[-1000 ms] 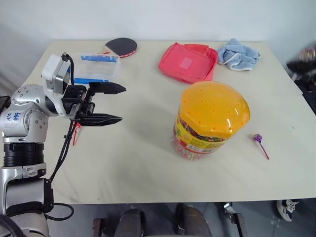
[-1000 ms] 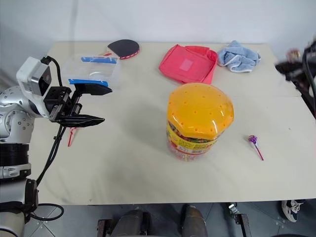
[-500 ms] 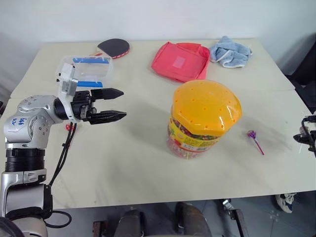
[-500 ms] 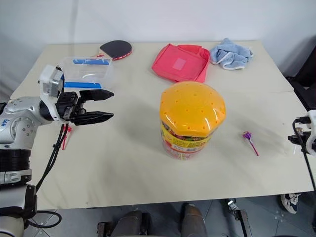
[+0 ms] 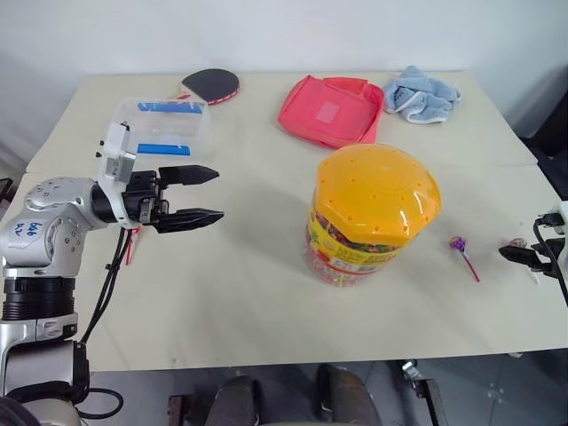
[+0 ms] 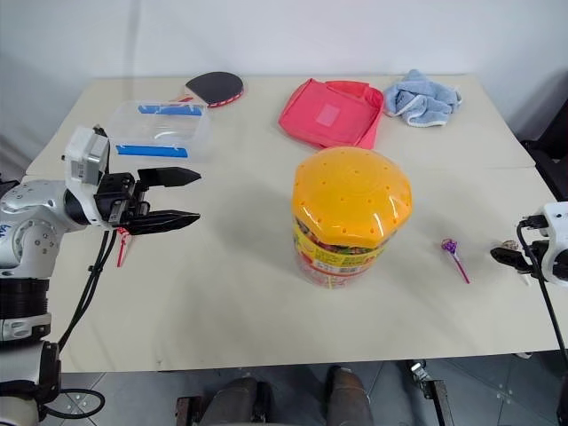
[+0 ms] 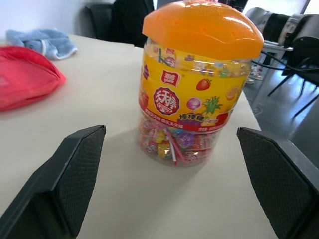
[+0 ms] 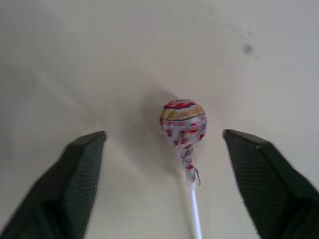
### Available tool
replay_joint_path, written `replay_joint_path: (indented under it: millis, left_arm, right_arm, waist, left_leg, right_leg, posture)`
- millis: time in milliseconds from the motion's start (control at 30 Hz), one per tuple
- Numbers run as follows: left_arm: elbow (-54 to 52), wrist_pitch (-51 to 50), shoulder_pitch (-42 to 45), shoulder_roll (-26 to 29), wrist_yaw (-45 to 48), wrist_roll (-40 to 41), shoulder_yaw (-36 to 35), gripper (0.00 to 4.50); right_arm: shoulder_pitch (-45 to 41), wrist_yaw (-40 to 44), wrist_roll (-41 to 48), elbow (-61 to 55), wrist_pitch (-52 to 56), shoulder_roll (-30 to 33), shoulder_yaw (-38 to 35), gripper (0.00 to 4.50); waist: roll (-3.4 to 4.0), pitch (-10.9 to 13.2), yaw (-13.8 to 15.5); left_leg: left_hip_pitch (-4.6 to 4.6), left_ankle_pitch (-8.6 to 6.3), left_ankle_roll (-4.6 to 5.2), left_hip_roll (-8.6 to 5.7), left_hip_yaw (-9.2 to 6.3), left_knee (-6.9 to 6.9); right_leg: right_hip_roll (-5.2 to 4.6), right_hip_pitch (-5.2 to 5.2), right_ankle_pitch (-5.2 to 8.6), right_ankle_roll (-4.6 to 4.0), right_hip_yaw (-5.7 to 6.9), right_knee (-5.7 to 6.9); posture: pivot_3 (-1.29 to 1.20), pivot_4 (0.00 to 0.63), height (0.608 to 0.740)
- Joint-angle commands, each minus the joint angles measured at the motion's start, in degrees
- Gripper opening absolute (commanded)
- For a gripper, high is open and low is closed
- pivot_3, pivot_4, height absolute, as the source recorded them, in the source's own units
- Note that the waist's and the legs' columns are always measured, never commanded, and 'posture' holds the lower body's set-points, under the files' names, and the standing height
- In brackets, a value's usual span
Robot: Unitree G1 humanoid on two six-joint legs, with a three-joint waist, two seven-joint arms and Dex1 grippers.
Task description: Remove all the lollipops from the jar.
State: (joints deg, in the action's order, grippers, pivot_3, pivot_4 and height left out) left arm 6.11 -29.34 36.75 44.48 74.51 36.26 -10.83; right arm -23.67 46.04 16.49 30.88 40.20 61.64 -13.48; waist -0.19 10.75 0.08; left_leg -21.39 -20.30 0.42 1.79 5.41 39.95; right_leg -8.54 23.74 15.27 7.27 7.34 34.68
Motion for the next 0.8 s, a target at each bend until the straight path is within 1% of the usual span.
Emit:
replay_joint_path:
  millis: [33, 200, 267, 333, 400, 467, 600, 700, 767, 800]
  left_arm:
    - [-0.82, -0.07, 0.45, -0.69, -0.5, 2.38, -2.09, 4.5]
    - [0.37, -0.51, 1.21, -0.74, 0.27, 2.52, -1.86, 4.5]
    - [1.02, -1.23, 1.41, -0.5, 0.71, 2.77, -1.82, 4.5]
    - [1.77, -1.5, 1.29, 0.2, 1.66, 2.61, -1.67, 4.5]
    - [2.41, -1.47, 0.94, 0.98, 2.79, 2.63, -1.98, 4.5]
    - [2.91, -1.44, 0.7, 1.7, 3.46, 2.47, -2.23, 4.5]
    - [3.18, -2.19, -1.45, 4.71, 6.06, 2.35, -2.42, 4.5]
    - [4.43, -2.31, -5.5, 8.88, 9.06, 1.67, -3.3, 4.5]
    - [5.12, -1.35, -8.51, 11.05, 11.0, 1.06, -3.82, 4.5]
    - [5.42, -0.66, -9.63, 11.66, 11.91, 1.06, -4.15, 4.5]
  right_arm:
    - [4.78, 1.79, 3.85, -12.35, 3.5, 2.15, -7.16, 4.49]
    - [10.55, 2.17, 8.19, -27.87, 6.04, 0.94, -15.17, 4.49]
    - [13.01, 4.23, 11.42, -34.76, 6.43, 0.06, -18.54, 4.49]
    - [15.07, 7.26, 14.54, -40.0, 4.28, -1.37, -21.48, 4.49]
    - [16.65, 12.88, 18.02, -44.15, -1.65, -3.77, -23.99, 4.49]
    - [17.34, 15.21, 18.14, -44.65, -7.11, -5.43, -24.86, 4.49]
    - [21.37, 24.4, 17.03, -42.83, -13.35, -2.99, -23.1, 4.49]
    - [25.21, 33.07, 15.54, -40.98, -19.32, -0.69, -21.78, 4.49]
    - [26.36, 36.44, 14.01, -38.12, -23.08, 0.51, -20.71, 4.49]
    - [26.0, 36.61, 13.62, -36.83, -24.14, 0.59, -20.05, 4.49]
  waist:
    - [0.02, -0.01, 0.05]
    - [0.03, -0.01, 0.01]
    - [0.03, -0.01, -0.01]
    - [0.02, -0.01, 0.06]
    - [0.01, -0.01, 0.1]
    - [0.01, -0.01, 0.08]
    - [0.0, 0.0, 0.25]
    - [0.0, 0.0, 0.09]
    - [0.0, 0.0, -0.04]
    - [0.0, 0.0, -0.09]
  left_leg:
    - [-0.01, 0.0, 0.0, 0.0, 0.0, 0.0]
    - [0.06, -0.01, -0.01, 0.0, 0.0, 0.0]
    - [0.06, -0.01, -0.02, 0.0, 0.0, 0.0]
    - [0.06, -0.01, -0.02, 0.0, 0.0, -0.01]
    - [0.07, -0.02, -0.01, 0.0, -0.01, -0.01]
    - [0.09, -0.03, 0.0, -0.01, -0.01, 0.0]
    - [0.09, -0.04, 0.02, -0.02, -0.01, -0.01]
    - [0.1, -0.05, 0.04, -0.02, 0.0, 0.0]
    - [0.14, -0.05, 0.04, 0.0, 0.01, -0.04]
    - [0.15, -0.05, 0.04, 0.0, 0.01, -0.04]
  right_leg:
    - [-0.01, 0.0, -0.01, 0.01, 0.0, -0.01]
    - [0.01, -0.02, -0.01, 0.01, -0.03, 0.05]
    - [0.01, -0.02, -0.01, 0.01, -0.03, 0.05]
    - [0.02, -0.02, -0.01, 0.01, -0.04, 0.04]
    - [0.02, -0.04, -0.01, 0.01, -0.02, 0.01]
    - [0.03, -0.06, -0.01, 0.02, -0.04, 0.02]
    - [0.02, -0.07, -0.01, 0.02, -0.04, 0.0]
    - [0.02, -0.07, -0.01, 0.02, -0.05, -0.01]
    - [0.03, -0.06, -0.01, 0.01, -0.05, -0.01]
    - [0.03, -0.07, -0.01, 0.01, -0.06, 0.0]
  posture:
    - [0.0, 0.15, 0.74]
    - [0.0, 0.15, 0.74]
    - [0.0, 0.15, 0.74]
    - [0.0, 0.15, 0.74]
    - [0.0, 0.15, 0.74]
    - [0.0, 0.15, 0.74]
    - [0.0, 0.15, 0.74]
    - [0.0, 0.15, 0.74]
    - [0.0, 0.15, 0.74]
    - [0.0, 0.15, 0.74]
